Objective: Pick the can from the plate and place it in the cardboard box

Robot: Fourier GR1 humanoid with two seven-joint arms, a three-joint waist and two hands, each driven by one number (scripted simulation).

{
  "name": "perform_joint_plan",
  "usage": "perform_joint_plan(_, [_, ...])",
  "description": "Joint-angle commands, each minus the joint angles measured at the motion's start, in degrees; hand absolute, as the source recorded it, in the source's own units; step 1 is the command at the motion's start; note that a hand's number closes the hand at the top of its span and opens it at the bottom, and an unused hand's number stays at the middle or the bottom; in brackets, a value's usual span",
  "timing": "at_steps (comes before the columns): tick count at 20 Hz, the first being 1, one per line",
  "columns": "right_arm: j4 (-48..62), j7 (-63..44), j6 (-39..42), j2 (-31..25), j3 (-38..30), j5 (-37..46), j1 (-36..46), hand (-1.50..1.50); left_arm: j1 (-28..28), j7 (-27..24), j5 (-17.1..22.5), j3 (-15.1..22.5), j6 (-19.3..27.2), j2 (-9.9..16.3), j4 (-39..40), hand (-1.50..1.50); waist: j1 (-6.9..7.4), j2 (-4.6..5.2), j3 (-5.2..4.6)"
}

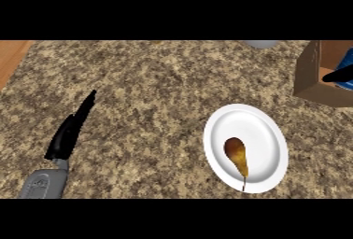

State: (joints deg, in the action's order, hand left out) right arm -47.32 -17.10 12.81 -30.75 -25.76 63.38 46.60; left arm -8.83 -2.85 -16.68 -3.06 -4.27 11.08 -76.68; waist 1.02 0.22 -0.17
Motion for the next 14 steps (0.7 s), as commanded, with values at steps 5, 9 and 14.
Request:
perform_joint_plan(5, [1.9, 15.3, -16.6, 4.9, -9.8, -12.3, -0.4, -1.5, -0.3, -0.5, -1.1, 1.0, 1.2, -1.3, 0.5, 0.0, -0.29, 0.21, 0.37])
perform_joint_plan(9, [8.5, 17.3, -17.7, 1.9, -15.2, -17.8, 5.7, -1.5, -0.5, 0.5, -1.9, 2.0, 1.8, -2.5, 0.5, 0.0, 0.66, 0.47, 0.32])
perform_joint_plan(14, [11.6, 22.0, -18.0, -1.7, -22.6, -26.0, 3.3, -1.5, -0.7, 0.3, -0.7, 0.3, 0.3, -0.7, 0.9, 0.0, -0.22, 0.27, 0.3])
